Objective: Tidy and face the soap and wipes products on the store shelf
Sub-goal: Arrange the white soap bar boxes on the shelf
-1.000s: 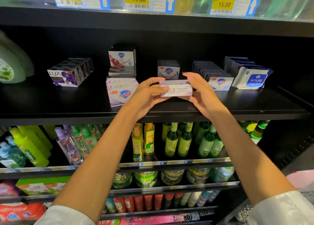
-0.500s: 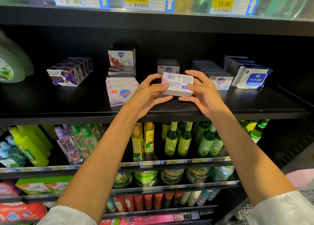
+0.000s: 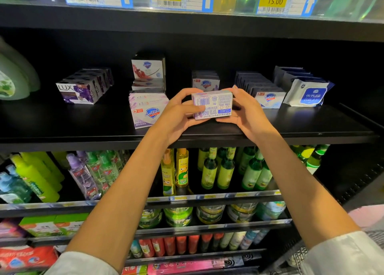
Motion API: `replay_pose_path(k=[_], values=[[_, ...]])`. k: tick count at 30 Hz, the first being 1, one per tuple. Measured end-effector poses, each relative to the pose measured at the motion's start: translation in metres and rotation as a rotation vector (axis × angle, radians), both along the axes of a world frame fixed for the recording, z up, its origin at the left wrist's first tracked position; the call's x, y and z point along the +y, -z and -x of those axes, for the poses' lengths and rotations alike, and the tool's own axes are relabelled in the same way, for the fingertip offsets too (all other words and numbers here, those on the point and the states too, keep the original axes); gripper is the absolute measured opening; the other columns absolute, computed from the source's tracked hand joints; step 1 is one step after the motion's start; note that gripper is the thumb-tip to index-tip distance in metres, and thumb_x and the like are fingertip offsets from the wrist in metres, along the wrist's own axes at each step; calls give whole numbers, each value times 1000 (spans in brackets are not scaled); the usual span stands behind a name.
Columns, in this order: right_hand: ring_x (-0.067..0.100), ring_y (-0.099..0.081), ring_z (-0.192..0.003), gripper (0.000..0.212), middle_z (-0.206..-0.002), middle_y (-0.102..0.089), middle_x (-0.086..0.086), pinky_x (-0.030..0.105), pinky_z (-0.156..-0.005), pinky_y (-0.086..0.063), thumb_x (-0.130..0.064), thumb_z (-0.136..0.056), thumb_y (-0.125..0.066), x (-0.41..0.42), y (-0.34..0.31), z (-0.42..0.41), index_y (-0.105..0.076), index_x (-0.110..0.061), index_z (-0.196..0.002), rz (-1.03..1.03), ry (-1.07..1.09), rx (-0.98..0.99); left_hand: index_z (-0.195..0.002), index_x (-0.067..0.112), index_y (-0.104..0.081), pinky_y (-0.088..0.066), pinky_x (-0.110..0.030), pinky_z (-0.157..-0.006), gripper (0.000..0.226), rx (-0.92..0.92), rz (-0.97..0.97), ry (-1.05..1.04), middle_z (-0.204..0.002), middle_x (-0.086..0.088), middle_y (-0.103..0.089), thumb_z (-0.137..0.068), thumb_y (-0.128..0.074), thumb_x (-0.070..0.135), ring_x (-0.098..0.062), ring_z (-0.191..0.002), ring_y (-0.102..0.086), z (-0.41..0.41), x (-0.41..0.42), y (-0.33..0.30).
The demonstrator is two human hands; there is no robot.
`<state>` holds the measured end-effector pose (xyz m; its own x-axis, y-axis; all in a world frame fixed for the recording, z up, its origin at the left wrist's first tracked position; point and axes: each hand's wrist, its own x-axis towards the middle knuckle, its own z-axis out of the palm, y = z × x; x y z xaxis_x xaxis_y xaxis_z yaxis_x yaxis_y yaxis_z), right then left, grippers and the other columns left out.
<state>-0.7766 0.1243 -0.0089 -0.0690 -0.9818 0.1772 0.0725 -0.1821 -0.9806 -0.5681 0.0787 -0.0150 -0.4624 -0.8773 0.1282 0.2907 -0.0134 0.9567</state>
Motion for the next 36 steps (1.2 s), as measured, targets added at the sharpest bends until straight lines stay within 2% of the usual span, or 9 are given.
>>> replay_pose_path(k=[3,8,11,14,17,24,30,33,36], values=[[29,-72,-116,48,-127,-74,12,53,-98,-59,-45,-108,-51,1,-2,-1,-62,-8,-138,-26,1,22,-136,9,-58,-58,-52,-101,50,-23,47,3,-129,-14,-71,-92,-65,-13,-30,-123,-68,-1,1,0],[28,-71,-119,38,-129,-73,11,57,-101,-57,-29,-108,-56,3,0,1,-62,-4,-136,13,6,34,-132,7,-61,-60,-50,-98,45,-25,50,-33,-130,-16,-68,-92,-67,-11,-29,-123,-67,1,2,0],[29,-69,-123,34,-131,-72,11,57,-101,-56,-25,-108,-56,3,1,2,-62,-5,-135,41,1,8,-132,8,-61,-60,-49,-96,38,-7,30,-32,-129,-15,-69,-95,-69,-1,-29,-120,-70,2,3,0],[30,-70,-121,19,-127,-74,9,58,-103,-55,-19,-107,-59,3,2,3,-68,-11,-120,52,7,-42,-133,10,-61,-60,-49,-98,34,19,-12,-38,-132,-13,-69,-100,-69,13,-29,-121,-70,3,4,-2],[29,-71,-119,15,-126,-74,9,56,-103,-55,-16,-105,-61,3,2,4,-69,-13,-118,58,11,-43,-134,10,-61,-59,-49,-99,35,62,-74,-44,-136,-13,-65,-101,-67,20,-33,-124,-67,4,3,-3],[30,-67,-125,33,-133,-70,11,54,-106,-55,-18,-105,-60,1,4,6,-63,-7,-135,48,-10,-6,-125,2,-64,-61,-44,-96,28,35,-68,-54,-132,-16,-68,-99,-68,10,-35,-121,-69,4,2,-1],[31,-72,-116,44,-128,-73,12,51,-100,-58,-42,-107,-54,2,-2,0,-64,-11,-136,-17,2,-34,-122,6,-66,-59,-43,-100,26,60,-20,-59,-134,-18,-66,-96,-66,3,-32,-126,-65,1,3,0],[35,-74,-111,37,-123,-74,15,51,-97,-59,-33,-105,-61,3,-2,1,-66,-9,-133,-14,2,-37,-123,6,-66,-56,-47,-105,29,43,7,-66,-134,-21,-65,-95,-67,1,-32,-128,-63,0,2,1],[26,-74,-113,29,-116,-77,9,46,-95,-61,-21,-104,-64,4,0,3,-68,-8,-129,10,12,-45,-124,7,-66,-56,-45,-105,30,24,25,-61,-135,-21,-63,-94,-66,0,-31,-129,-62,0,3,1]])
